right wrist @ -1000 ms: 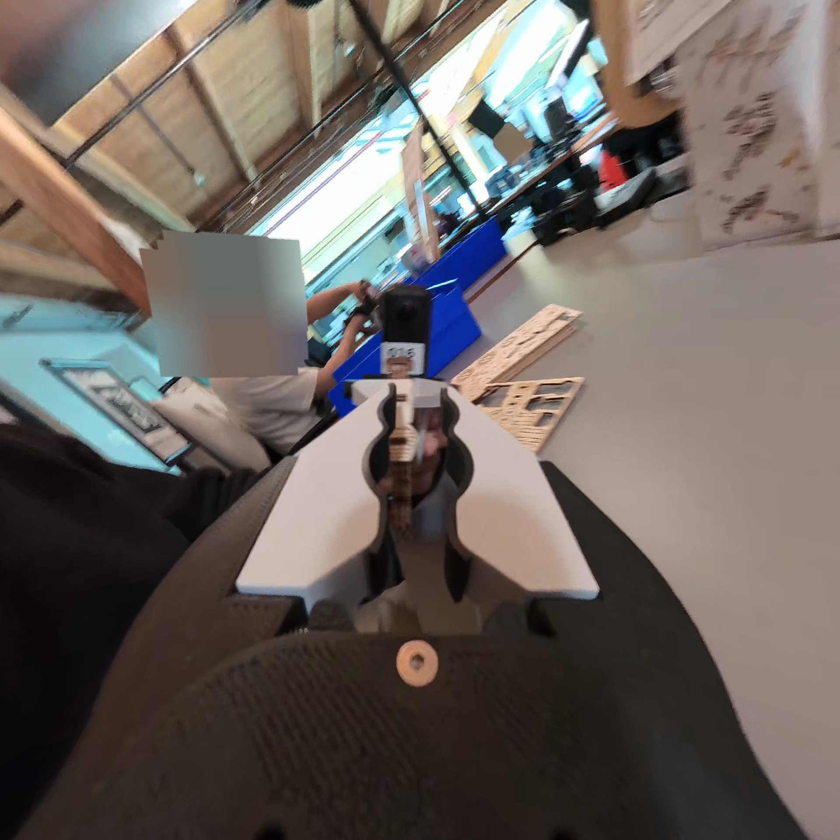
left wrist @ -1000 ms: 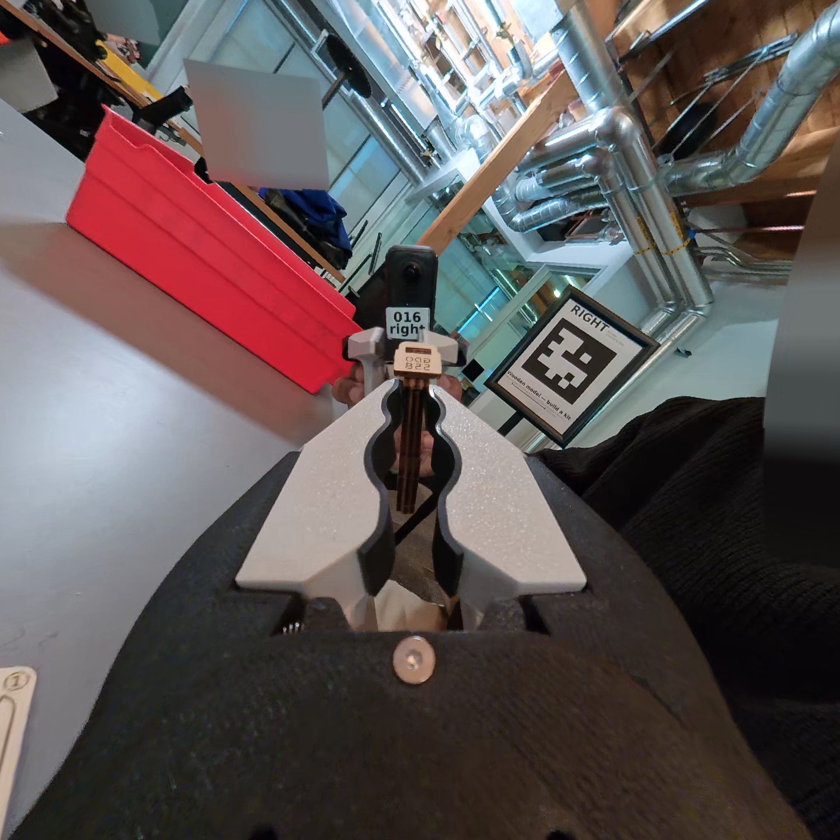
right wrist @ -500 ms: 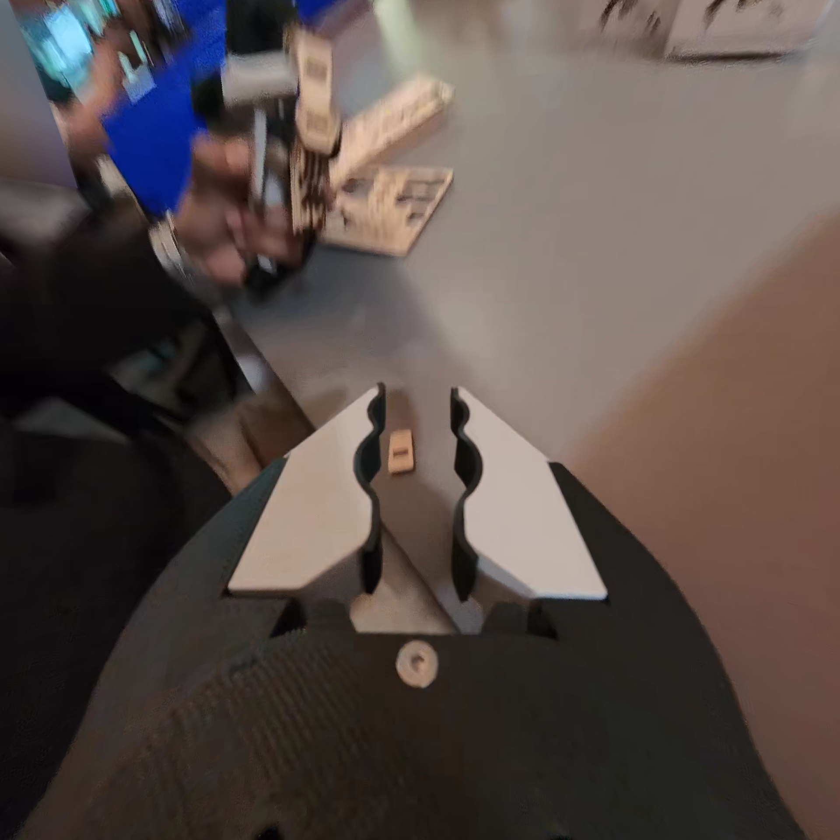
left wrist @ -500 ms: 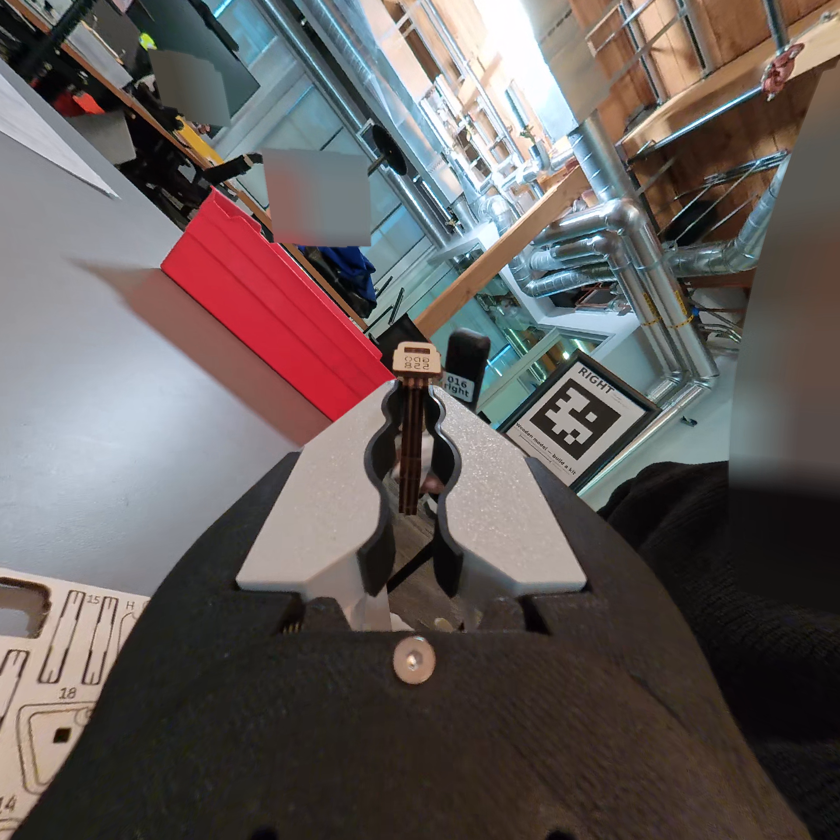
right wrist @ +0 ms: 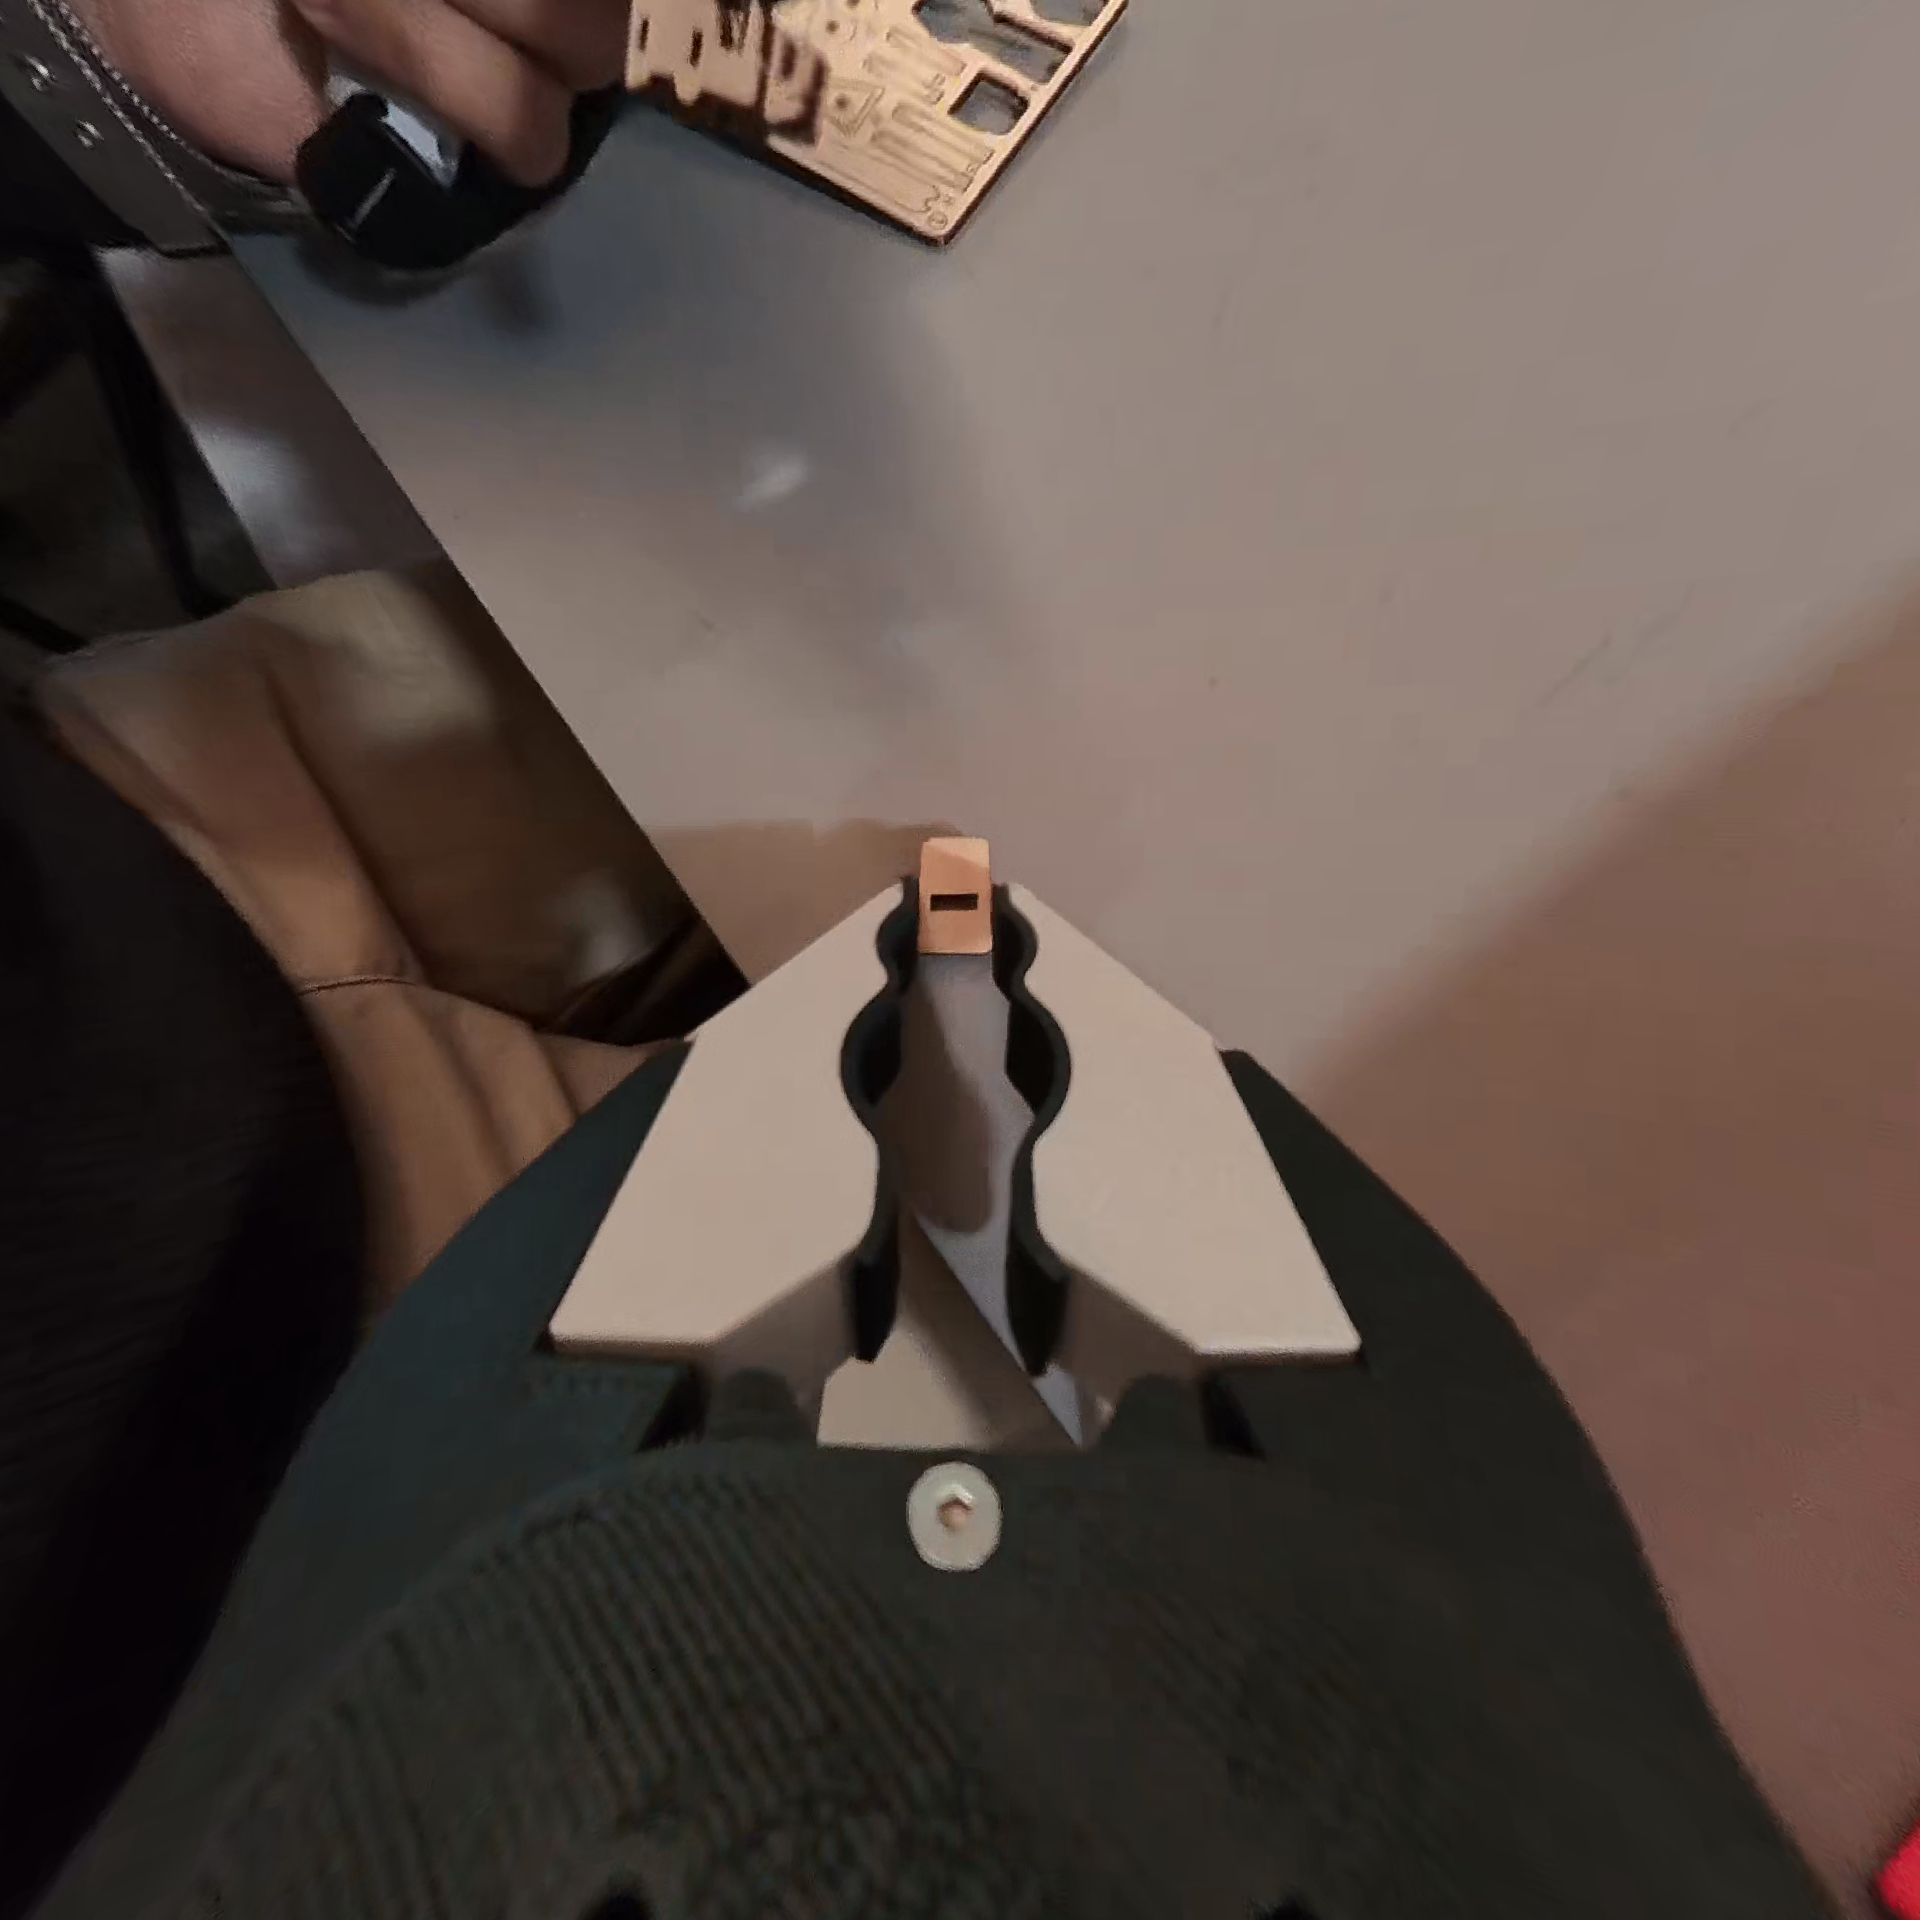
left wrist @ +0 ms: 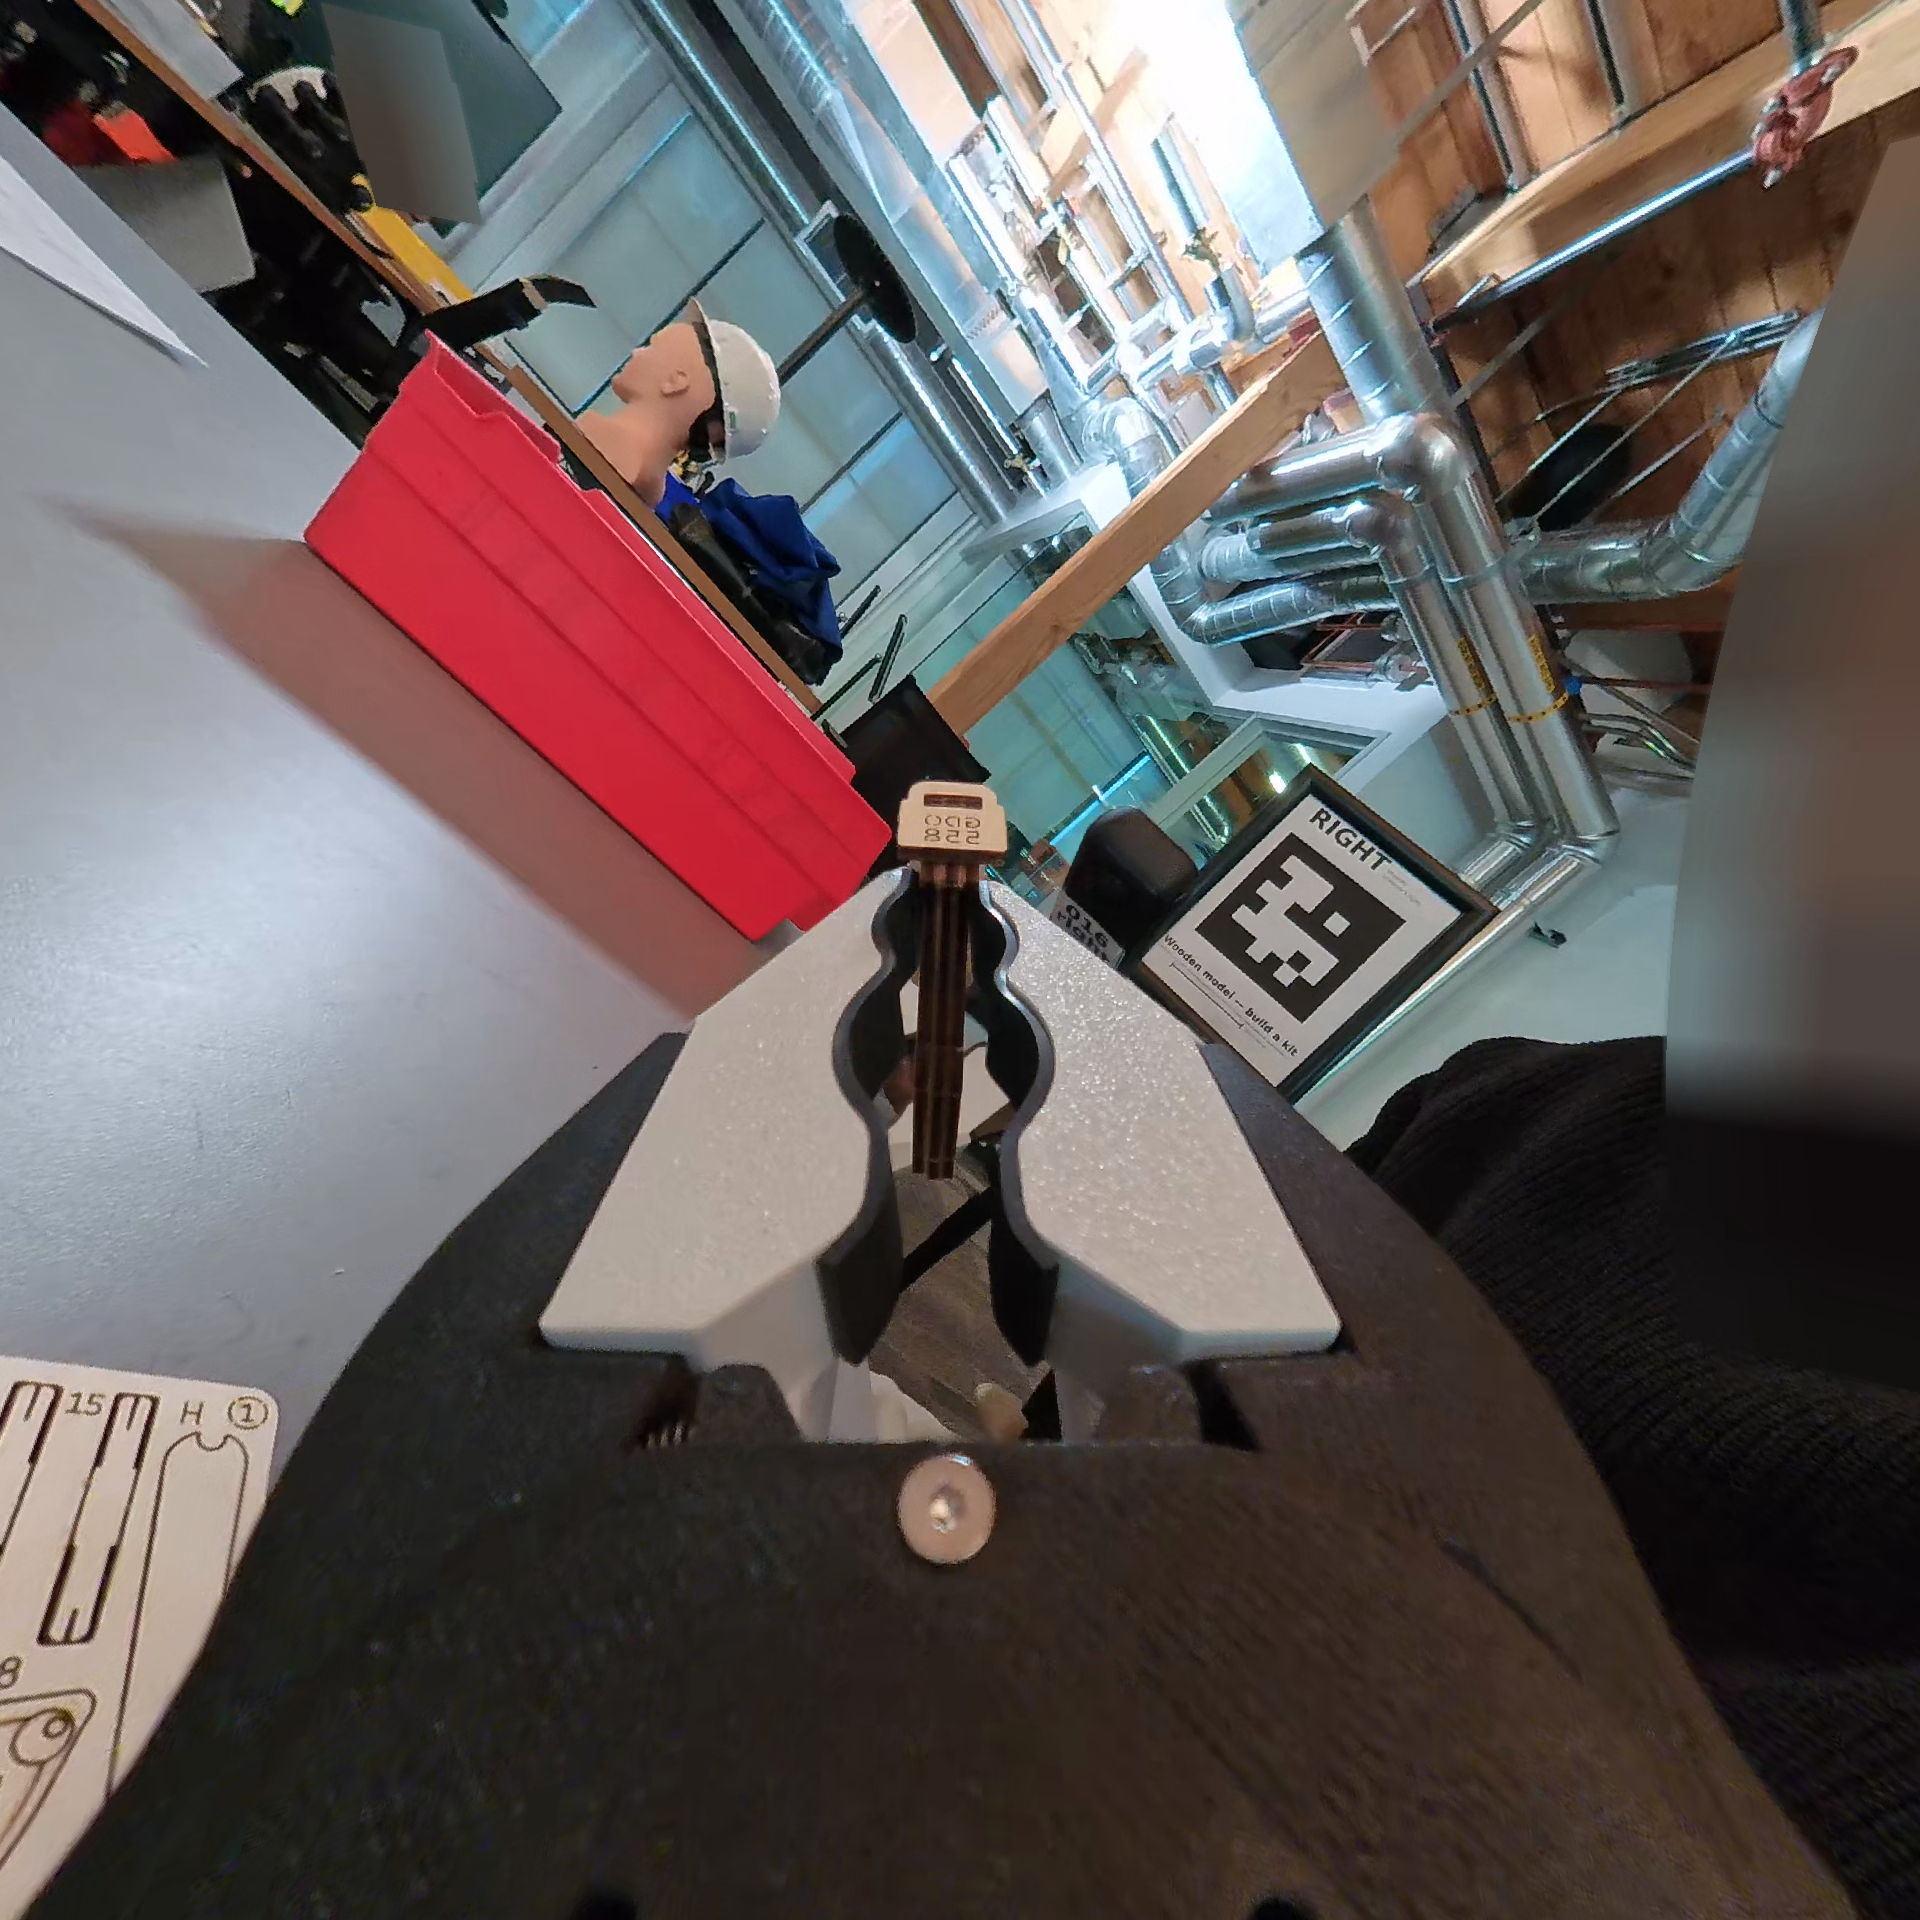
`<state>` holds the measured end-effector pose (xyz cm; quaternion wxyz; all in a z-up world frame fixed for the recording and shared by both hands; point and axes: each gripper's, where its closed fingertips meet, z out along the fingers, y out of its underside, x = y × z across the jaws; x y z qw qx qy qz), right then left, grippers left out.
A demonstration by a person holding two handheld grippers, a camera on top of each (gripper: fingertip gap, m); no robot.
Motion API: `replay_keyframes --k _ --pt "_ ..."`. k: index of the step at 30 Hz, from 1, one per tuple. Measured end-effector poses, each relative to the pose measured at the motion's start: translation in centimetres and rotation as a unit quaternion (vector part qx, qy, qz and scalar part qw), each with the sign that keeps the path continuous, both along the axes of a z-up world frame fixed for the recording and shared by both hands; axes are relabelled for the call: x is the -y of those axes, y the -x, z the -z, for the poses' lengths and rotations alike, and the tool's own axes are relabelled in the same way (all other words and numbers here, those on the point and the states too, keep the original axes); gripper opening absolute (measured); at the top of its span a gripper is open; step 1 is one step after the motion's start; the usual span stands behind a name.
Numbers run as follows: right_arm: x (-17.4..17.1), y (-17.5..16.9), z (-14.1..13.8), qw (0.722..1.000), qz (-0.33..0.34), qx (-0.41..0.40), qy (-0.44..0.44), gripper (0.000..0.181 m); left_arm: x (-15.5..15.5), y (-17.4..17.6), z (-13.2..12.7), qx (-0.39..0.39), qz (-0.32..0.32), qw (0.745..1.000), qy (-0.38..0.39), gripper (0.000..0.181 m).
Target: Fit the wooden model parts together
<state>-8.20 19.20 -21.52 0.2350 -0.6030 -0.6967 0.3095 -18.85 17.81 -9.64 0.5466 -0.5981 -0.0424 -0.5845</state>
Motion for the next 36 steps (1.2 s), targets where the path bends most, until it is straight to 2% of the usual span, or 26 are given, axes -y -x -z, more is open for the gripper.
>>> replay_keyframes --k 3,5,7,9,10,11,13,15,16,18,22,26,29,32,36 --pt "0.1 0.8 -1.6 0.998 0.018 -0.042 0.032 0.013 0.0 -0.3 0.0 -0.001 0.003 1.0 0.0 0.007" --pt "1.2 1.6 -4.1 0.984 0.026 -0.1 0.147 0.013 0.0 -0.6 0.1 -0.008 0.008 1.0 0.0 0.007" --pt "2.0 2.1 -7.7 0.935 0.029 -0.169 0.311 0.013 0.2 -1.4 0.2 -0.019 0.02 1.0 -0.003 0.007" --pt "1.5 2.0 -10.3 0.864 0.036 -0.215 0.454 0.012 0.3 -2.2 0.1 -0.028 0.034 0.999 -0.007 0.007" --pt "1.0 1.9 -10.4 0.843 0.047 -0.216 0.491 0.012 0.4 -2.6 0.2 -0.034 0.039 0.999 -0.008 0.007" --pt "0.5 2.0 -9.6 0.841 0.064 -0.205 0.496 0.012 0.4 -2.9 0.2 -0.04 0.041 0.998 -0.008 0.007" --pt "-0.2 2.0 -7.0 0.884 0.094 -0.161 0.429 0.013 0.4 -3.2 0.3 -0.049 0.042 0.998 -0.008 0.008" --pt "-1.1 1.8 -4.4 0.941 0.115 -0.116 0.296 0.013 0.4 -3.1 0.4 -0.053 0.039 0.998 -0.007 0.006" --pt "-1.6 1.7 -3.6 0.959 0.123 -0.102 0.233 0.013 0.3 -2.9 0.4 -0.052 0.036 0.998 -0.006 0.007" --pt "-2.1 1.7 -3.0 0.977 0.126 -0.092 0.147 0.013 0.2 -2.6 0.4 -0.046 0.032 0.998 -0.005 0.006" --pt "-1.7 2.0 -3.3 0.989 0.096 -0.105 0.046 0.013 0.1 -2.7 0.8 -0.05 0.035 0.998 0.007 0.007" --pt "-1.7 2.3 -6.7 0.979 0.084 -0.183 -0.04 0.013 -0.2 -3.4 2.0 -0.054 0.046 0.997 0.044 0.007" --pt "-1.8 2.1 -7.9 0.965 0.076 -0.209 -0.137 0.013 -0.5 -3.9 3.0 -0.026 0.062 0.994 0.084 0.007" --pt "-1.0 2.4 -7.9 0.958 0.056 -0.21 -0.19 0.013 -1.0 -4.5 4.7 -0.03 0.059 0.988 0.138 0.007" --pt "-0.2 2.8 -6.5 0.963 0.037 -0.181 -0.195 0.013 -1.5 -4.2 7.3 -0.064 0.029 0.974 0.217 0.007"
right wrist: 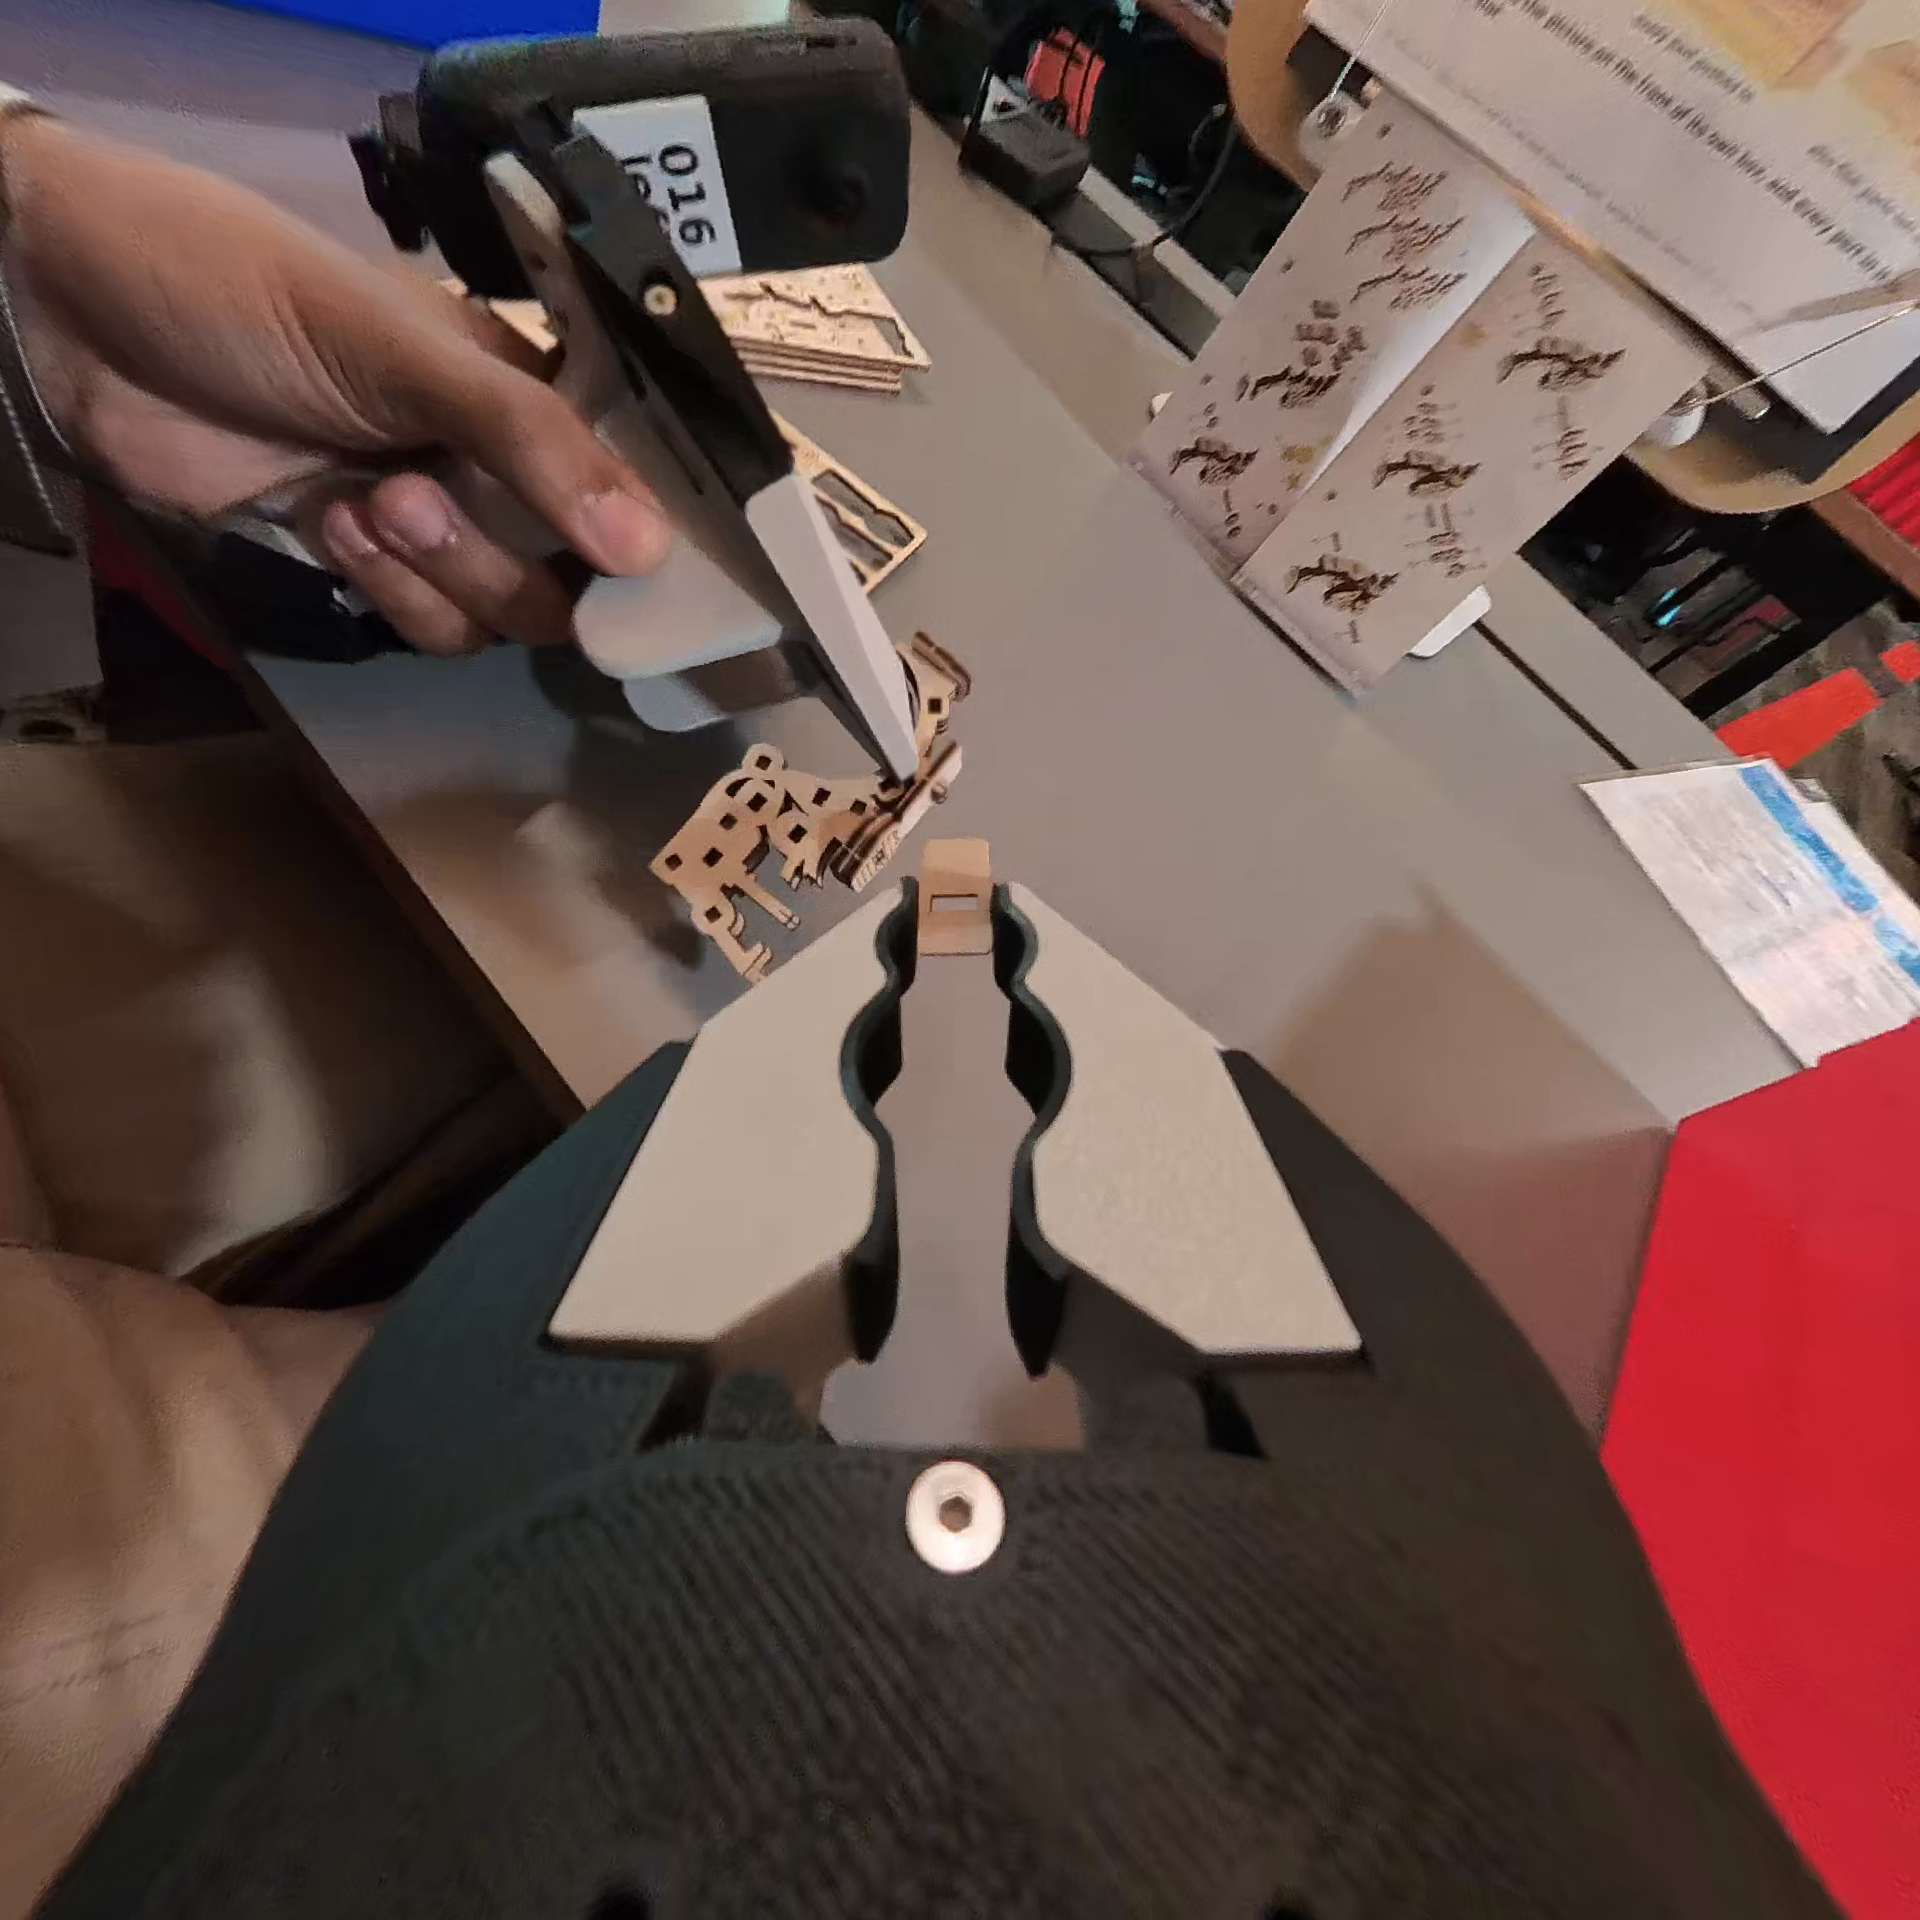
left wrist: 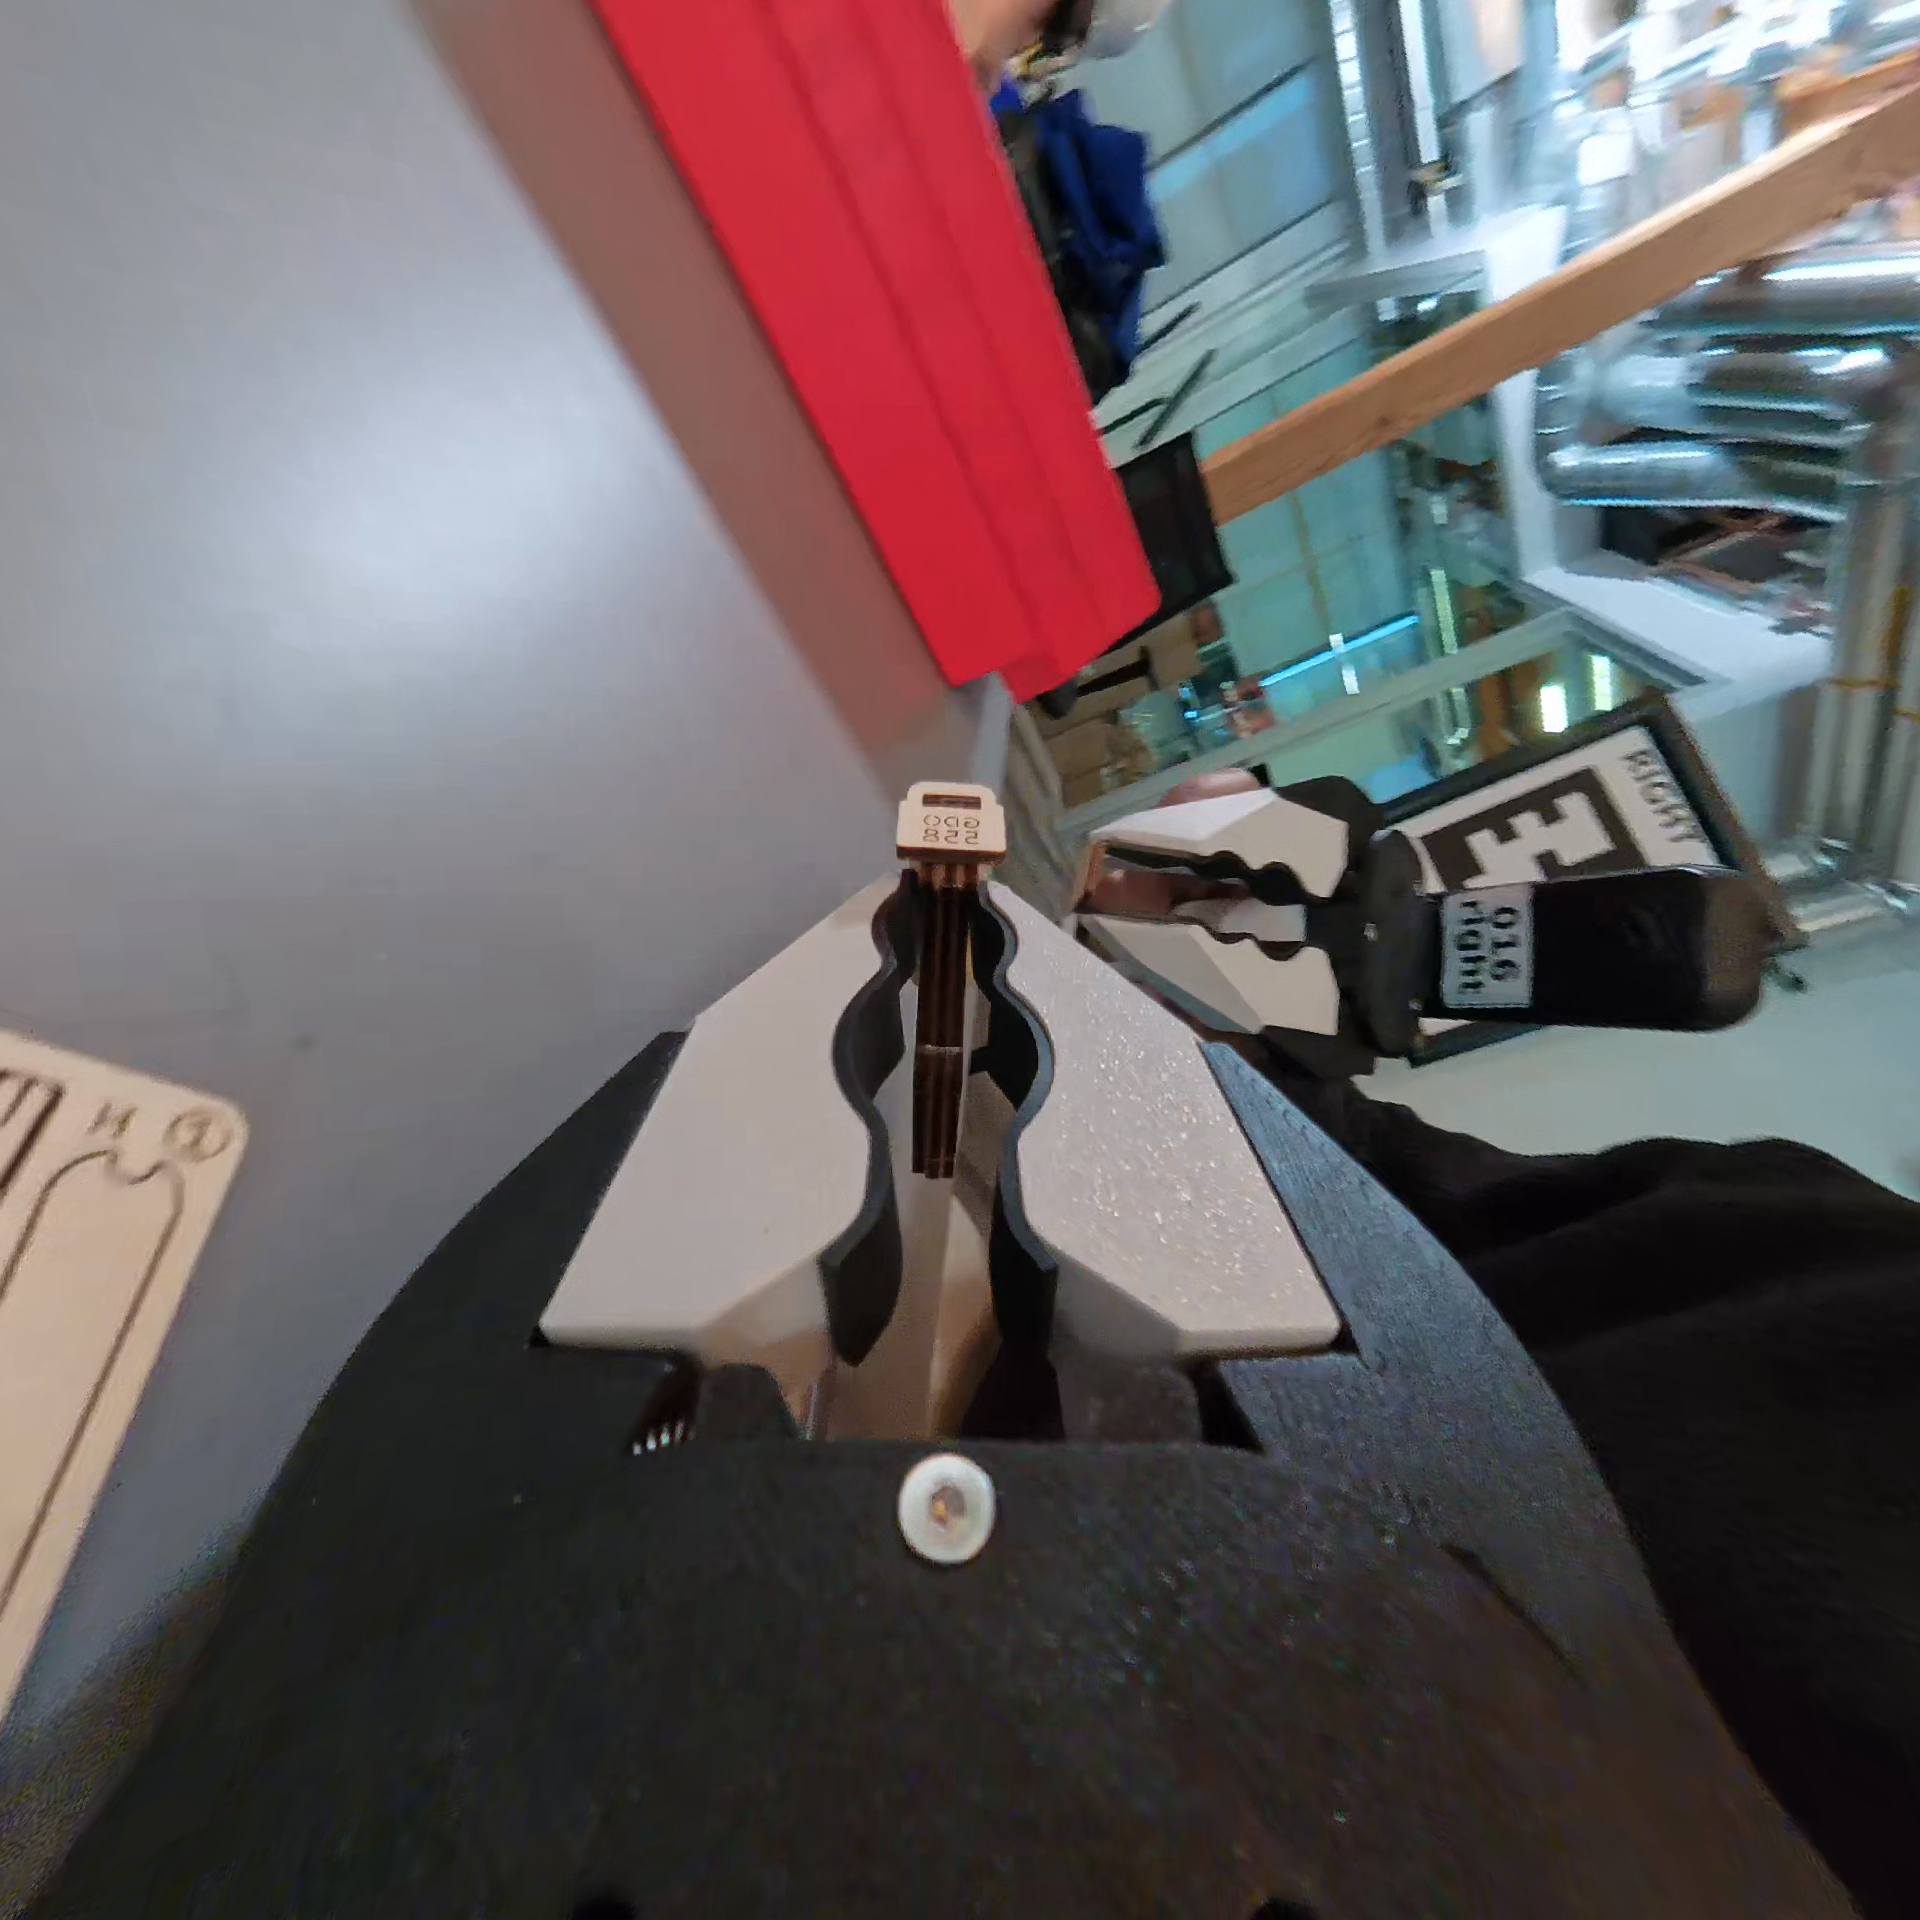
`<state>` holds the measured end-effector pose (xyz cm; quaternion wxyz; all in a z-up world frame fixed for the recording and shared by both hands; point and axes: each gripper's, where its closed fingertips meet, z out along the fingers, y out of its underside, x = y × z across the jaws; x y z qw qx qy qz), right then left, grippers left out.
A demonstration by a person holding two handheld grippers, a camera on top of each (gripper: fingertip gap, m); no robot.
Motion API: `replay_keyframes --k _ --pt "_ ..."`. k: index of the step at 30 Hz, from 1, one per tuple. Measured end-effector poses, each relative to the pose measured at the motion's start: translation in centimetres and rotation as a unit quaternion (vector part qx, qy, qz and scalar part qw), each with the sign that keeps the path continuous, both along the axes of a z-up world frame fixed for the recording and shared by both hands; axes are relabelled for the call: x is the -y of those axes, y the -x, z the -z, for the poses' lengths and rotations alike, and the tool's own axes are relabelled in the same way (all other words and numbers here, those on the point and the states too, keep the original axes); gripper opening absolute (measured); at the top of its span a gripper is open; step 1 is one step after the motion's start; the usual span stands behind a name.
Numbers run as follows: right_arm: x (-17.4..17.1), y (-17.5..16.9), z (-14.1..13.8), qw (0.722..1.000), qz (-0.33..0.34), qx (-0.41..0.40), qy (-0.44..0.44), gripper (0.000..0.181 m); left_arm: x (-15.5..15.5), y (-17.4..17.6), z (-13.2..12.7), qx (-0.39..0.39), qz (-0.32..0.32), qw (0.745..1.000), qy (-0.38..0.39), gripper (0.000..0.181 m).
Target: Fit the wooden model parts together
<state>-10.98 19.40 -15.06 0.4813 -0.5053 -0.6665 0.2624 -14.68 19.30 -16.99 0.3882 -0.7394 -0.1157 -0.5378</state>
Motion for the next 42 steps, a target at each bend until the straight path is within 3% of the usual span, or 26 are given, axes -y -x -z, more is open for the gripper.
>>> replay_keyframes --k 5,9,13,18,22,24,27,33,38,42 --pt "-0.3 -0.1 0.7 1.0 0.003 0.014 0.026 0.013 -0.2 0.7 1.7 -0.052 -0.018 0.998 0.035 0.009" --pt "-0.6 -0.2 0.9 0.998 0.006 0.014 0.055 0.013 -0.2 0.8 2.1 -0.085 -0.025 0.995 0.04 0.032" --pt "-0.7 -0.2 0.9 0.998 0.008 0.012 0.068 0.013 -0.5 2.3 2.5 -0.173 -0.063 0.982 0.033 0.05" --pt "-0.8 -0.2 0.9 0.997 0.008 0.012 0.074 0.013 -0.7 4.0 2.0 -0.196 -0.1 0.975 0.023 0.053" --pt "-0.8 -0.3 0.9 0.997 0.008 0.011 0.076 0.013 0.0 2.8 2.6 -0.191 -0.049 0.98 0.037 0.044" --pt "-0.8 -0.3 0.9 0.997 0.008 0.011 0.079 0.013 0.7 0.9 3.1 -0.184 0.015 0.982 0.04 0.032" --pt "-0.7 -0.3 0.9 0.997 0.008 0.011 0.082 0.013 1.4 -1.4 2.6 -0.14 0.075 0.987 0.031 0.035" --pt "-0.7 -0.3 0.8 0.996 0.006 0.008 0.09 0.013 1.1 0.8 3.2 -0.219 0.043 0.974 0.031 0.034" --pt "-0.6 -0.3 0.8 0.996 0.004 0.007 0.094 0.013 1.6 2.2 4.0 -0.348 0.057 0.936 0.014 0.04" --pt "-0.6 -0.3 0.9 0.995 0.002 0.009 0.095 0.013 1.8 2.3 4.0 -0.381 0.064 0.922 0.003 0.041"
